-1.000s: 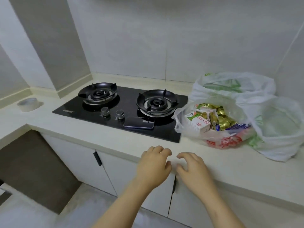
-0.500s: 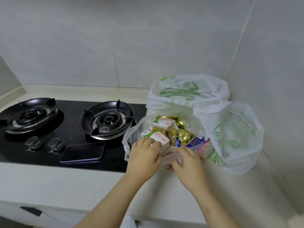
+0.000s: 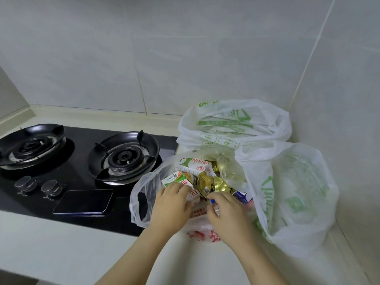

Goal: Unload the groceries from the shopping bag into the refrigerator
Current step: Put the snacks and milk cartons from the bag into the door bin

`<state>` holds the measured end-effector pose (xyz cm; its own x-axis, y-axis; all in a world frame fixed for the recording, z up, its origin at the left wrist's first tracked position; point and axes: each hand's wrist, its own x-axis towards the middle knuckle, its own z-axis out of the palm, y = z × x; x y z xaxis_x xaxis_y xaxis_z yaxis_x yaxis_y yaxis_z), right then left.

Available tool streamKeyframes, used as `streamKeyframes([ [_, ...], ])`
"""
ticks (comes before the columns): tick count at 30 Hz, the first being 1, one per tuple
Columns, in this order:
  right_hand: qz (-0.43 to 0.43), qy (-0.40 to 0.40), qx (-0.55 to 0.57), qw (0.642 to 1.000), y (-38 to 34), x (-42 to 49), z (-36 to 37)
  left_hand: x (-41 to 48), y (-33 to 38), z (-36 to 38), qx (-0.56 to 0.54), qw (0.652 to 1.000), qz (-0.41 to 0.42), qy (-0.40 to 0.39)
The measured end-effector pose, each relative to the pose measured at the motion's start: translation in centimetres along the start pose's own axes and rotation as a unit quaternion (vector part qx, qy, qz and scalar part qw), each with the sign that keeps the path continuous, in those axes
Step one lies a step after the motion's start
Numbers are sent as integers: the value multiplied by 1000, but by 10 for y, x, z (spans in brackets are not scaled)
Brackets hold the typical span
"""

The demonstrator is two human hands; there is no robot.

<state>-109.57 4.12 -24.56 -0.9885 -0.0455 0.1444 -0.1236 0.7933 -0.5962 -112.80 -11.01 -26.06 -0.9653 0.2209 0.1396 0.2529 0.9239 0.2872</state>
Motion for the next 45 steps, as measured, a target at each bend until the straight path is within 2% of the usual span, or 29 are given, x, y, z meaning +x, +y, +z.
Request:
streamKeyframes([
  [4,-6,-17,-32,999,1,7,0,7,-9,9,67,996,3,-52],
  [11,3,-32,-69,997,-4,14,4,12,-22,12,104,986,14,-130],
  [17,16,-38,-77,996,-6,14,12,7,-27,6,79,987,27,-137],
  [22,27,-41,-75,996,-9,15,17,19,-36,1,46,995,19,-91],
  [28,36,-37,-72,996,-13,21,19,36,-45,1,23,979,-41,-199],
  [30,37,-36,-67,996,-14,23,20,37,-48,3,35,976,-41,-212],
  [37,42,-15,-49,998,-16,28,19,31,-43,4,24,993,4,-111],
  [40,41,11,-31,999,-16,31,17,22,-43,4,48,996,70,-25],
  [43,40,17,-12,999,-17,32,17,18,-45,0,21,988,138,63],
  [45,41,14,-8,999,-17,32,19,20,-48,-4,31,980,180,78],
])
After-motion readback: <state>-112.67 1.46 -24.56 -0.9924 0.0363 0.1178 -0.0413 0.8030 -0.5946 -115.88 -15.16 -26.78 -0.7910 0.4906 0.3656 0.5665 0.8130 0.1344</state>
